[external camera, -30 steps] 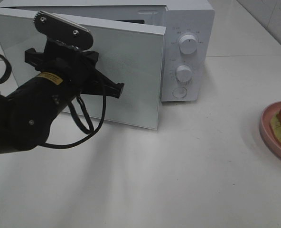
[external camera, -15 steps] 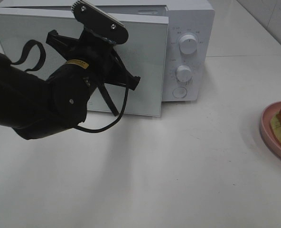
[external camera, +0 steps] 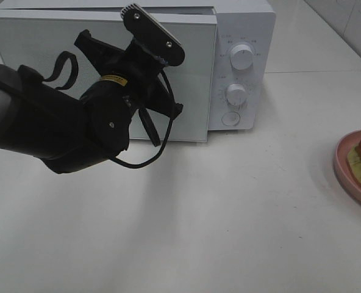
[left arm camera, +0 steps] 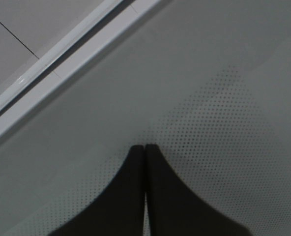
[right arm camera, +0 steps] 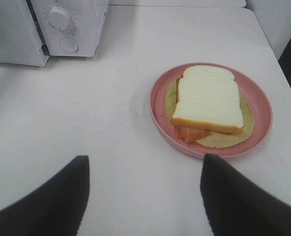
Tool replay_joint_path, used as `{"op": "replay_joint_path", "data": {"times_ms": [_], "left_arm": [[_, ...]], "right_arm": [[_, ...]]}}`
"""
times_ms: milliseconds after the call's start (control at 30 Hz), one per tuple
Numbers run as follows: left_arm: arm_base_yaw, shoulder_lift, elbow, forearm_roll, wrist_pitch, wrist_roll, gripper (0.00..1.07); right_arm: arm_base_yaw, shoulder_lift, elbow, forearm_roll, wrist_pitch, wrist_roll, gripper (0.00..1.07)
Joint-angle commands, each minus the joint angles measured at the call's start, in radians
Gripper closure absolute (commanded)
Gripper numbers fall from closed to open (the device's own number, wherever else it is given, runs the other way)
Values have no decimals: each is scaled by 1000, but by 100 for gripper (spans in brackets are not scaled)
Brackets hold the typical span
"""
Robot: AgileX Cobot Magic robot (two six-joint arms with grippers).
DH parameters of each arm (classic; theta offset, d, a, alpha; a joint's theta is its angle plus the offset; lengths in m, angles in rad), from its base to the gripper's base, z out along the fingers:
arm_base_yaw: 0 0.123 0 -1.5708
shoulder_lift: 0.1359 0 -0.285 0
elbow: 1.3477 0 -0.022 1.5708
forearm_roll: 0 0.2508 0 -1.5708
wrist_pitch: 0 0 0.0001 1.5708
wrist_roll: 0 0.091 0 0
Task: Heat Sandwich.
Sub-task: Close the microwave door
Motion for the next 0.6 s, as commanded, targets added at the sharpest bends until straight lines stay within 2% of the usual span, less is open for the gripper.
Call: {"op": "replay_joint_path", "data": {"times_ms": [33, 133, 167, 200, 267, 300, 400, 500, 600], "left_arm": [[-4, 8, -19, -8, -13, 35, 107], [-4, 29, -41, -12, -14, 123, 107], [-4, 29, -41, -12, -14, 123, 107], [-4, 42, -56, -15, -20, 171, 107], [-4, 57, -72, -23, -29, 212, 107], [-4, 57, -72, -23, -29, 212, 107], [-1, 91, -111, -41, -34, 295, 107], [-1, 107, -130, -41, -34, 328, 107], [-1, 112, -137, -39, -35, 333, 107]], "right_arm": [[-5, -26, 2, -6, -4, 3, 44], [-5, -26, 2, -6, -4, 3, 44], [-5, -26, 2, -6, -4, 3, 44], [-5, -26, 2, -6, -4, 3, 44], [-5, -26, 2, -5, -4, 3, 44], [-5, -26, 2, -5, -4, 3, 44], [-5, -26, 2, -5, -4, 3, 44], [-5, -26, 2, -5, -4, 3, 44], [-5, -26, 2, -5, -4, 3, 44]]}}
